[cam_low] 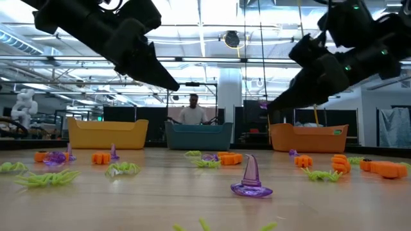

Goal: Sort Halloween decoration
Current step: Put the violet witch hat toy into the orange bin

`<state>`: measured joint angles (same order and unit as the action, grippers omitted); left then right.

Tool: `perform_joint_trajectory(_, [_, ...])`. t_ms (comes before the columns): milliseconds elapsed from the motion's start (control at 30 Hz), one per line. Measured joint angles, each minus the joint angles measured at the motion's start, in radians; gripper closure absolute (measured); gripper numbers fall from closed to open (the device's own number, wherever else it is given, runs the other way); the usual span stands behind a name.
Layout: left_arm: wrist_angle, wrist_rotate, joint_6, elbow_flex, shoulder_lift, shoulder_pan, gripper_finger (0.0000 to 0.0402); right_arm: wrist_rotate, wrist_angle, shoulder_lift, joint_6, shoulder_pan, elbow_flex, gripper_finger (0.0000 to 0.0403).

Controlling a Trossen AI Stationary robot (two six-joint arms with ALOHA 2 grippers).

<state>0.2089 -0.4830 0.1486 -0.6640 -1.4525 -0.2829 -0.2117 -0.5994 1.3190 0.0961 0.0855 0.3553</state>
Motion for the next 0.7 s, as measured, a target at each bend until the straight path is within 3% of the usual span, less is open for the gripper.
perform_joint_trajectory(167, [0.001,0.005,-0.007,0.000,0.000,0.017,0.0334,0.003,-0.195,-0.001,-0.028,-0.021,-0.056,0.0403])
perform_joint_trajectory(500, [0.000,0.010,-0.026,0.000,0.000,0.017,0.0334,0.032,-0.303,-0.001,-0.050,-0.074,-0.057,0.0403])
perform_joint_trajectory(700, [-0.003,0.010,-0.026,0.000,0.000,0.017,0.0334,0.031,-0.301,-0.001,-0.249,-0.080,-0.057,0.0403])
